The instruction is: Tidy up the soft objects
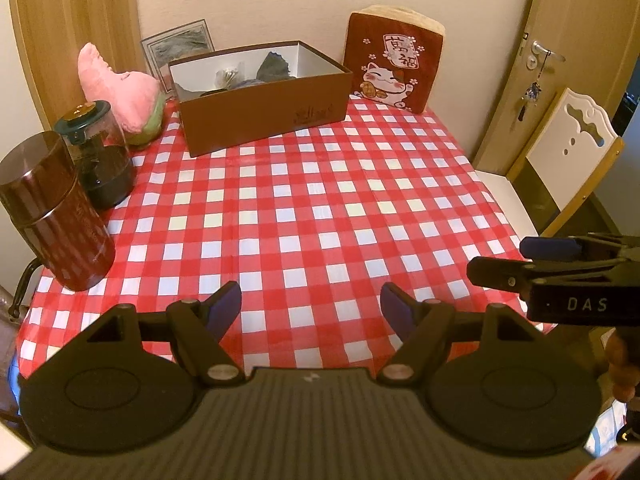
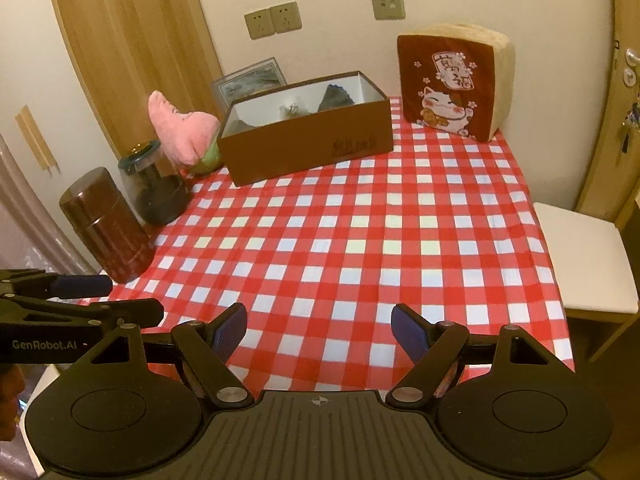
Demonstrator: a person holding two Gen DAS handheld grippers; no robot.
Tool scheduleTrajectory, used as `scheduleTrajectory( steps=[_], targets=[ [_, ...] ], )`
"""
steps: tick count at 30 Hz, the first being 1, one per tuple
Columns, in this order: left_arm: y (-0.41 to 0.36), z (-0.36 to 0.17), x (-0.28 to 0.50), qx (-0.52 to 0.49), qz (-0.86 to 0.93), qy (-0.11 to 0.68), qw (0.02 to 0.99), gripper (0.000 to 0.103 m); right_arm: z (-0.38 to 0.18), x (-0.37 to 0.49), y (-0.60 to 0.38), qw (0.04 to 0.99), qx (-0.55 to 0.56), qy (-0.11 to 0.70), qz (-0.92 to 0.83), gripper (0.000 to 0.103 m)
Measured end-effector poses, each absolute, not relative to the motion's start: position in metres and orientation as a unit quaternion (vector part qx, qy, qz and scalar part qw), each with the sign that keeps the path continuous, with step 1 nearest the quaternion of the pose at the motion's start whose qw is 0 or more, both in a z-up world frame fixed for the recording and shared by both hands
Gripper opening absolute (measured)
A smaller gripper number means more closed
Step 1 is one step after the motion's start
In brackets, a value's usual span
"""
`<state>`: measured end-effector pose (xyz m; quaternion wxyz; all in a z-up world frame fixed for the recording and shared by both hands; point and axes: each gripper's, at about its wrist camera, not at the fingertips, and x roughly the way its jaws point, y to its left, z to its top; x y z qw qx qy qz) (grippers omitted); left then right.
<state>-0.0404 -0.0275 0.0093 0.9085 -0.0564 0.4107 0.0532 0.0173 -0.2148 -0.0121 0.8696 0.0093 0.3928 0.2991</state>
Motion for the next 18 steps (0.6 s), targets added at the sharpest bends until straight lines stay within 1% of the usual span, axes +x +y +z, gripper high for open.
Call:
scheduleTrajectory(
  steps=[18],
  targets=[
    [-0.0307,0.0113,-0.0438,-0.055,0.051,0.410,0.909,0.075,-0.0129,0.0143,-0.2150,0.868,0.009,0.397,0.299,0.079]
  ],
)
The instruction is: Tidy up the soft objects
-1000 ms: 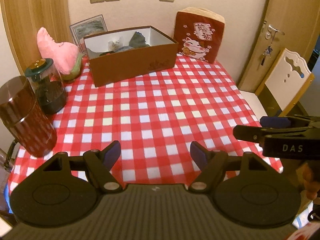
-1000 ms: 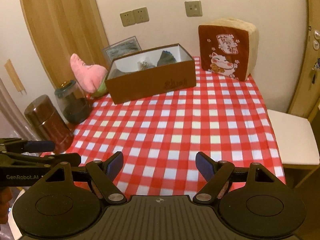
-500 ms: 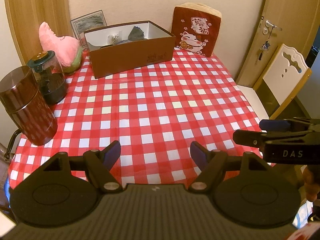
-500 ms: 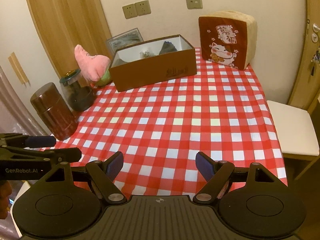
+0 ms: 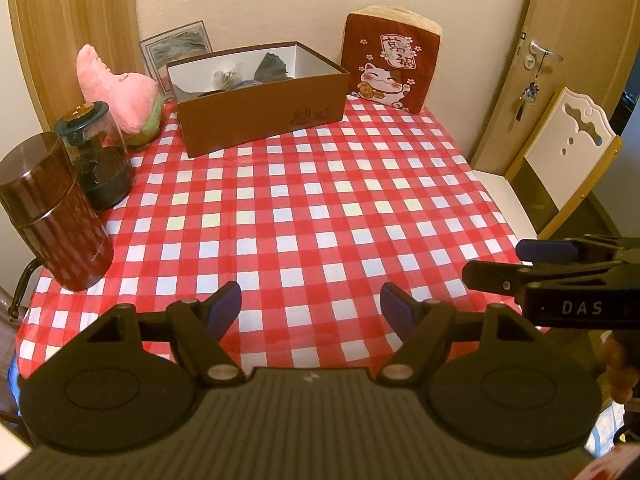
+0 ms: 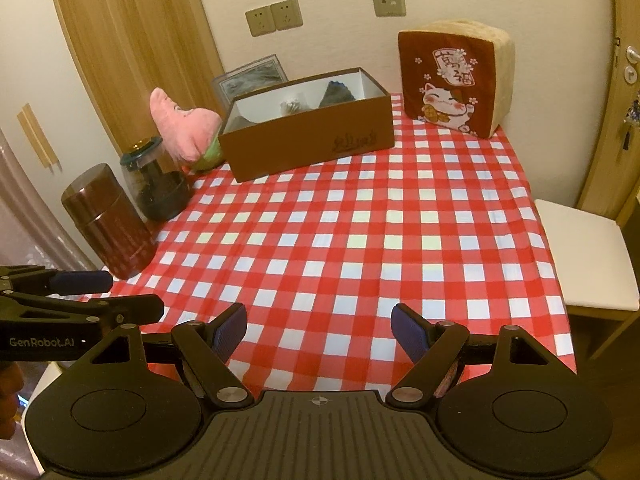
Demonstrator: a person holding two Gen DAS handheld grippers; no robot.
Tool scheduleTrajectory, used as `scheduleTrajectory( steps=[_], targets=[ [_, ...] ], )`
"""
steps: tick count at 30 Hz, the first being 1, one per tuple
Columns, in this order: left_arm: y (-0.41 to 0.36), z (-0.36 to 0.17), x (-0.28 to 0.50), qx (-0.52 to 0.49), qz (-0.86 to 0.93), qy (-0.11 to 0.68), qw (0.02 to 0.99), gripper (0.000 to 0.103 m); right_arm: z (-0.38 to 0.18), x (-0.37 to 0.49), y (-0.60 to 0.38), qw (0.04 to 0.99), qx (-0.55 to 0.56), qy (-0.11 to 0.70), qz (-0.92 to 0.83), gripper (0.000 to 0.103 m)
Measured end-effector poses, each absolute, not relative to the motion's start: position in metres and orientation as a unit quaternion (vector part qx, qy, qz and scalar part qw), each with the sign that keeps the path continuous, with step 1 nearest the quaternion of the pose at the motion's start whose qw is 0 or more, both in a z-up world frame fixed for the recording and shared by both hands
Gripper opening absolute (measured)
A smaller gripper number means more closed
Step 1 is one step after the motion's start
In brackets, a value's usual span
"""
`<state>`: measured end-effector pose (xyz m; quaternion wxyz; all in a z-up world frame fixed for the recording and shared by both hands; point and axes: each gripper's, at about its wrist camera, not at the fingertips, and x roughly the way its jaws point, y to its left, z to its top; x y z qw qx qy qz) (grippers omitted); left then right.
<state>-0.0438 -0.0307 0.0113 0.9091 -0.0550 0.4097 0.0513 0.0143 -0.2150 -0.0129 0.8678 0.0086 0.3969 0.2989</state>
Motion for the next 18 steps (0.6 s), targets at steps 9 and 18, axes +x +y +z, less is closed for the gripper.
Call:
scheduleTrajectory(
  steps=[9,18],
  targets=[
    [-0.0305,0.0112,-0.0404,-0.053,0.047,0.411,0.909,0.075,-0.0130,0.0153,-0.2156,0.868,0.010,0.397,0.298,0.079],
    [-0.0316,0.0108,-0.0399,-0.053,0.047,0.411,0.909,0.075,-0.0131,0.0158,-0.2157,0.868,0.010,0.398,0.298,0.079]
  ],
)
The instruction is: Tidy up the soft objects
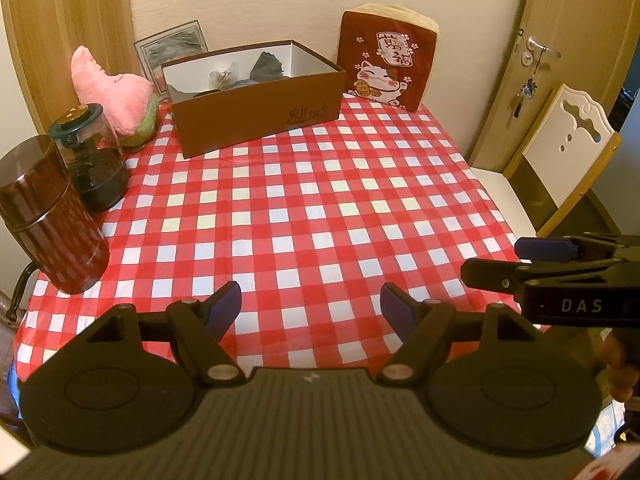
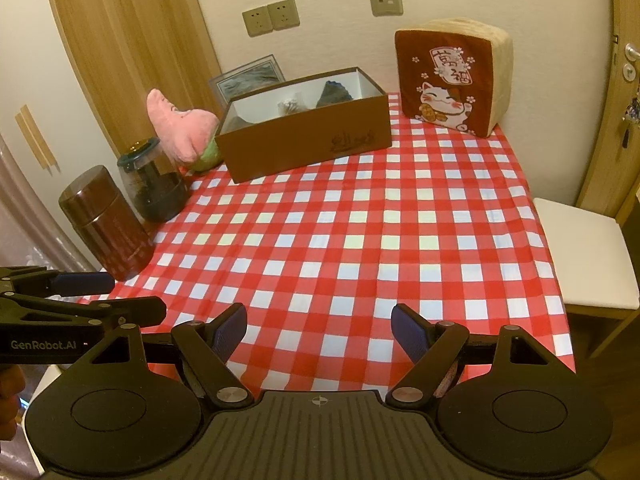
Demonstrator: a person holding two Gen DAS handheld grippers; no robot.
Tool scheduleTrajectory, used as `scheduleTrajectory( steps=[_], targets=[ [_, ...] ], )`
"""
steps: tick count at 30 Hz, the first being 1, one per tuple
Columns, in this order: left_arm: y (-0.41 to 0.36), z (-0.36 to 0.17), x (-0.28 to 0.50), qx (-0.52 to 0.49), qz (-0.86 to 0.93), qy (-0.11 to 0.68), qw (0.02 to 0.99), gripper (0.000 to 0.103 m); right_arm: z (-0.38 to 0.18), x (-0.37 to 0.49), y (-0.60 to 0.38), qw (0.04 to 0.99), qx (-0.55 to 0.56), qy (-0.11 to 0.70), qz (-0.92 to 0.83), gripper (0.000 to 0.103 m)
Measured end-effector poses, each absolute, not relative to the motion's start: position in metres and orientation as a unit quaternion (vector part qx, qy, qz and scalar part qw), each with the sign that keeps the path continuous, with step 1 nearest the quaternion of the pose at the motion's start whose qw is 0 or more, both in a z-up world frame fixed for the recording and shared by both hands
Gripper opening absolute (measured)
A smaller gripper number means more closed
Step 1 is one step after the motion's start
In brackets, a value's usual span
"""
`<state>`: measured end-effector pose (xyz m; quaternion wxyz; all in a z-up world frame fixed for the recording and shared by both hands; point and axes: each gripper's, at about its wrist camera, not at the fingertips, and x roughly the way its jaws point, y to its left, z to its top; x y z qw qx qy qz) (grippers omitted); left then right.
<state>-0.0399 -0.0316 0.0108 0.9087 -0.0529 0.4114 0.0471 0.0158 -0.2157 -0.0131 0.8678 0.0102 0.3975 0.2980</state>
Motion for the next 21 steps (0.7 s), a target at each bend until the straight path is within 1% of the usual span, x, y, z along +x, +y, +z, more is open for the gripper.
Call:
scheduleTrajectory(
  steps=[21],
  targets=[
    [-0.0325,0.0104,-0.0390,-0.052,0.048,0.412,0.909,0.075,-0.0132,0.0168,-0.2166,0.868,0.011,0.397,0.298,0.079]
  ],
)
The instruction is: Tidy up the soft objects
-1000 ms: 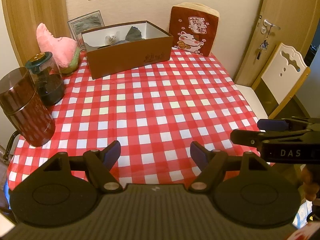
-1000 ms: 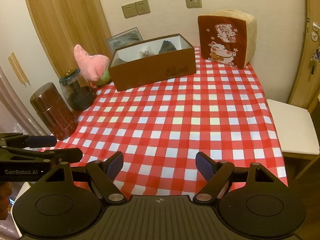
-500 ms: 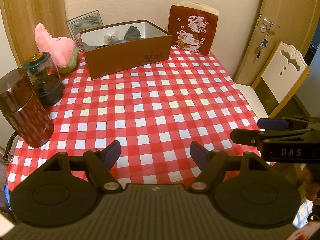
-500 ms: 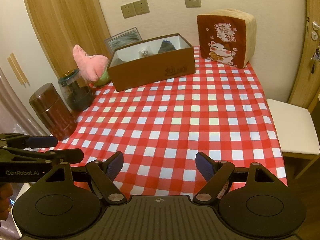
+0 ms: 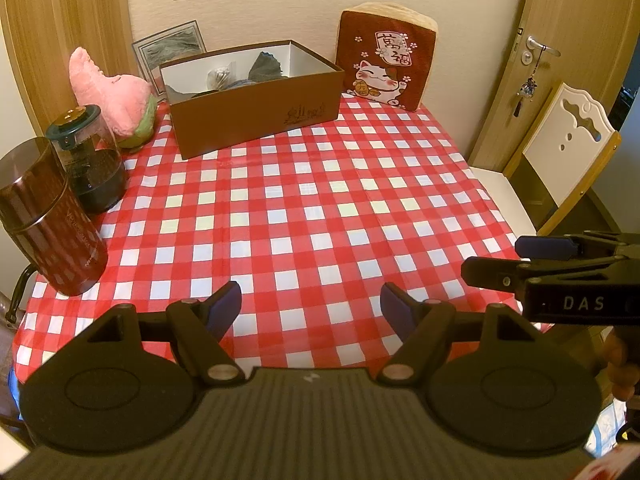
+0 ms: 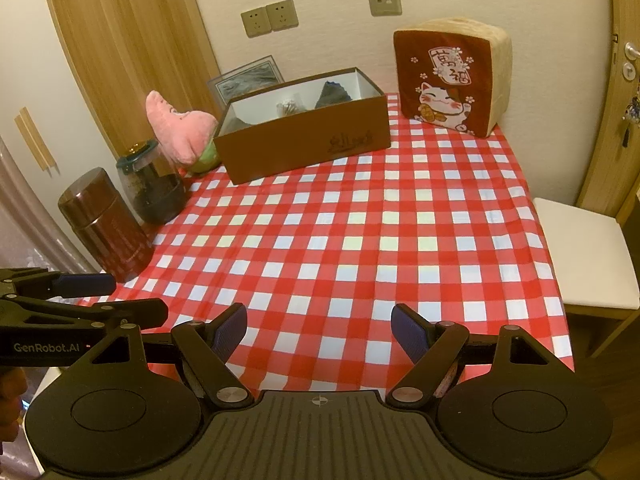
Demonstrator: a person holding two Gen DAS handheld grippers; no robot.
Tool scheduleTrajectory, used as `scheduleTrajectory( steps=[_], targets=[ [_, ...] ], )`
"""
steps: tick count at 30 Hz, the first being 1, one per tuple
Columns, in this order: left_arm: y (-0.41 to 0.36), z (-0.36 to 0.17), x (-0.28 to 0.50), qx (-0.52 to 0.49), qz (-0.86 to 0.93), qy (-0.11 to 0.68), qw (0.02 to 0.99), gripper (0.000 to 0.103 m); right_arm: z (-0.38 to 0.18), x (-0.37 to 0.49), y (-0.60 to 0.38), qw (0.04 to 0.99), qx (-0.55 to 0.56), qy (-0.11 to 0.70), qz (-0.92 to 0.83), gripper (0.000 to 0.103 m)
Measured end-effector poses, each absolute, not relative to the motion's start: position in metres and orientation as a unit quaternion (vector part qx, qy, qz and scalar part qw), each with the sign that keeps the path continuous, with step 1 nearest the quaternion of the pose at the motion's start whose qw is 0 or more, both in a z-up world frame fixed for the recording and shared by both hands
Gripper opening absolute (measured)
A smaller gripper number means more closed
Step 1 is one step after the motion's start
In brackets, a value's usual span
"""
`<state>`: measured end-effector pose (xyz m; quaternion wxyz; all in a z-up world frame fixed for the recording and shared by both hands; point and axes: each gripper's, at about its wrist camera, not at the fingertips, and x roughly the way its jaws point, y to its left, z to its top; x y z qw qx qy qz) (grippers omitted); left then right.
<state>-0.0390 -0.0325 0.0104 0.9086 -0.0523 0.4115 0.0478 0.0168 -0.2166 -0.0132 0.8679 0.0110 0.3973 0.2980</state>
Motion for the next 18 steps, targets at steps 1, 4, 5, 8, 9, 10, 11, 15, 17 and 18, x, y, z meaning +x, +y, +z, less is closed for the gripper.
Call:
scheduleTrajectory(
  steps=[1,4,5,8,9,10,11,15,17,18],
  targets=[
    [-0.0328,0.0105,-0.0388,-0.052,0.048,0.412,0.908,0.075,-0.0133,0.0167,-0.2165,0.868,0.011,0.397,0.298,0.079],
    [-0.0330,0.0106,-0.0388,-0.052,0.048,0.412,0.909,0.075,-0.0135,0.0167,-0.2165,0.868,0.012,0.398,0.297,0.079],
    [-0.0331,0.0107,-0.0388,-0.052,0.048,0.412,0.908,0.075,-0.0138,0.0182,-0.2165,0.868,0.012,0.399,0.297,0.079],
    [-0.0328,0.0091,-0.0387,-0.052,0.047,0.413,0.908,0.075,-0.0144,0.0184,-0.2152,0.868,0.013,0.400,0.295,0.079],
    [-0.0328,0.0091,-0.0387,-0.052,0.047,0.413,0.908,0.075,-0.0145,0.0184,-0.2154,0.868,0.013,0.400,0.295,0.079],
    [-0.0329,0.0091,-0.0386,-0.052,0.046,0.413,0.908,0.075,-0.0146,0.0183,-0.2156,0.868,0.013,0.400,0.296,0.079],
    [-0.0330,0.0092,-0.0387,-0.053,0.047,0.412,0.908,0.075,-0.0146,0.0181,-0.2156,0.868,0.013,0.400,0.295,0.079],
    [-0.0333,0.0091,-0.0384,-0.053,0.047,0.412,0.908,0.075,-0.0148,0.0180,-0.2161,0.868,0.013,0.400,0.296,0.079],
    [-0.0333,0.0092,-0.0384,-0.052,0.047,0.413,0.908,0.075,-0.0148,0.0182,-0.2163,0.867,0.013,0.400,0.296,0.079],
    [-0.0336,0.0091,-0.0385,-0.052,0.047,0.413,0.908,0.075,-0.0148,0.0183,-0.2163,0.867,0.013,0.400,0.296,0.079]
  ],
)
